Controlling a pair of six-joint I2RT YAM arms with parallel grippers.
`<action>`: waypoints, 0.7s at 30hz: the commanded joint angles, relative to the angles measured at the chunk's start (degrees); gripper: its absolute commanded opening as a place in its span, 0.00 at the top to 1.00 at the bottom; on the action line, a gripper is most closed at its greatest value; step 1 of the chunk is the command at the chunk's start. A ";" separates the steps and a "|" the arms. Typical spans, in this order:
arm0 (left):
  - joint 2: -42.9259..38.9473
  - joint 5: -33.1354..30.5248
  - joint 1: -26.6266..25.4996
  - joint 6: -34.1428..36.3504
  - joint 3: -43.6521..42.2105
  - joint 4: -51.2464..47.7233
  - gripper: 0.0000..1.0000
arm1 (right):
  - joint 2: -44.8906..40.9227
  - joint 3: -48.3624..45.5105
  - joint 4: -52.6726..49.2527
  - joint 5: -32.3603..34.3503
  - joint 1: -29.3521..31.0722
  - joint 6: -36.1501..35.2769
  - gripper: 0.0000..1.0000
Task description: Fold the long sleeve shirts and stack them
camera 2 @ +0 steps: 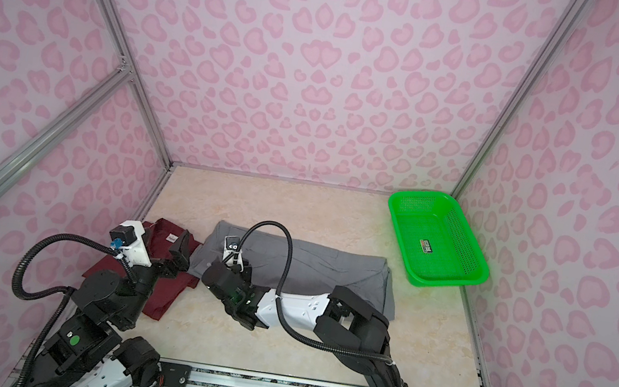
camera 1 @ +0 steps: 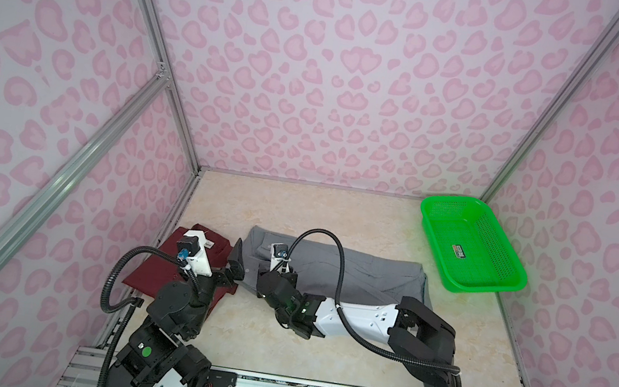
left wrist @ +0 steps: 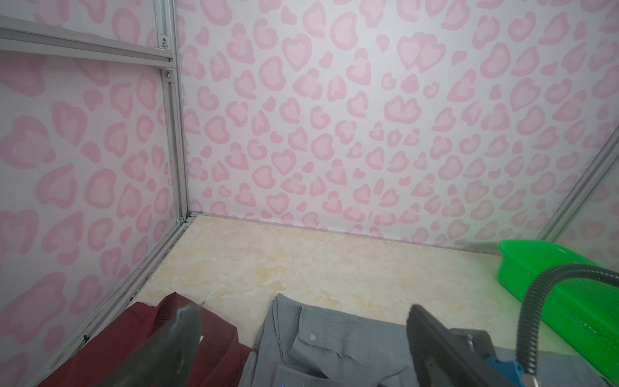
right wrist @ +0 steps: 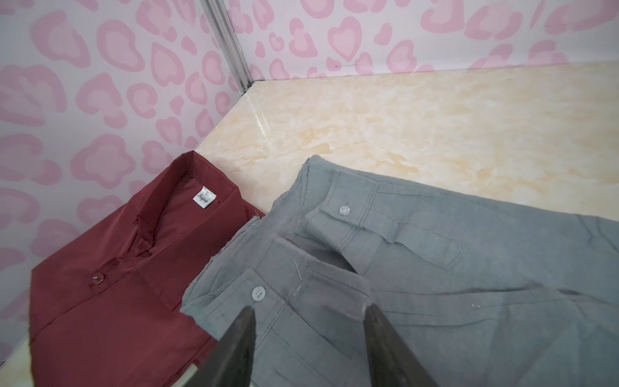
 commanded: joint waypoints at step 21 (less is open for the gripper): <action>51.25 21.81 0.36 -18.88 19.62 -17.05 0.00 | -24.23 -27.50 -33.70 -14.53 -24.14 28.75 0.44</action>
